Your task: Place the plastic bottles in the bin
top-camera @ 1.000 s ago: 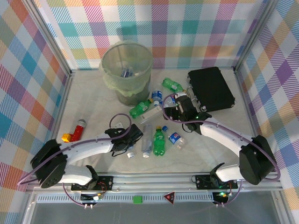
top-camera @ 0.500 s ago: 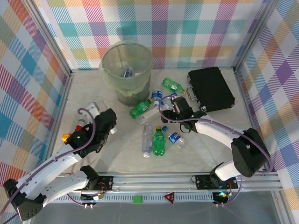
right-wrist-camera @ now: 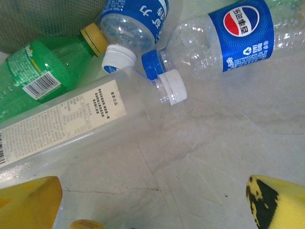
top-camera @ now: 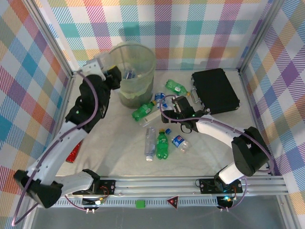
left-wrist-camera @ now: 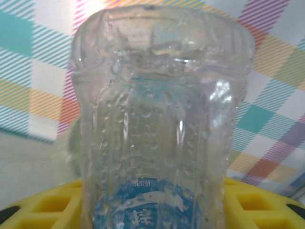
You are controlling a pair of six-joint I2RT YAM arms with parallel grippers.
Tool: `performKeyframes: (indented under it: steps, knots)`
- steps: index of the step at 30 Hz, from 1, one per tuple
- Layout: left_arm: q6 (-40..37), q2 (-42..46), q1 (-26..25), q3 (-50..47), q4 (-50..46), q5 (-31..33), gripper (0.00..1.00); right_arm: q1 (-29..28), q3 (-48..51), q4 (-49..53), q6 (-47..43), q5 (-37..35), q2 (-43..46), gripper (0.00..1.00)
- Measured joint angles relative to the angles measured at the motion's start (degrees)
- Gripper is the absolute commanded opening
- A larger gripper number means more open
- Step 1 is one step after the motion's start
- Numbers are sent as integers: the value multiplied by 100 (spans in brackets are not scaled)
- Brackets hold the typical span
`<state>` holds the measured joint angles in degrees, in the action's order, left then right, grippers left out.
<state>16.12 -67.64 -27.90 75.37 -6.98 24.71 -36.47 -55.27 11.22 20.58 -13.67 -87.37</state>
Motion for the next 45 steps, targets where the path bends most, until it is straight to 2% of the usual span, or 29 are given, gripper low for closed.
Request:
performKeyframes:
  steps: [12, 16, 21, 24, 26, 28, 29, 30, 39, 45]
  knots:
    - [-221, -2422, 938, 1869, 225, -2352, 48, 0, -216, 46, -4, -107, -35, 99]
    - [-221, -2983, 1086, 2299, 13, -2809, 48, 0, -216, 48, -7, -173, -35, 99]
    - [-229, -3370, 1119, 2485, -372, -3040, 50, 2, -216, 90, -28, -216, -35, 99]
    - [-249, -3530, 1123, 2544, -619, -3069, 57, 2, -216, 125, -46, -219, -35, 99]
    - [-275, -3635, 1132, 2597, -782, -3071, 72, 2, -219, 151, -46, -221, -35, 99]
    - [-304, -3692, 1147, 2614, -914, -3084, 91, 0, -219, 170, -46, -221, -35, 99]
    - [-291, -3703, 1158, 2614, -968, -3088, 97, 2, -219, 177, -48, -221, -35, 99]
    - [-282, -3703, 1167, 2616, -999, -3099, 100, 0, -219, 179, -46, -219, -35, 99]
    - [-131, -3373, 1182, 2559, -828, -3230, 100, 2, -229, 389, -44, -214, -35, 99]
    - [184, -2081, 1182, 1429, -72, -3477, 100, 2, -181, 730, 44, -98, -7, 99]
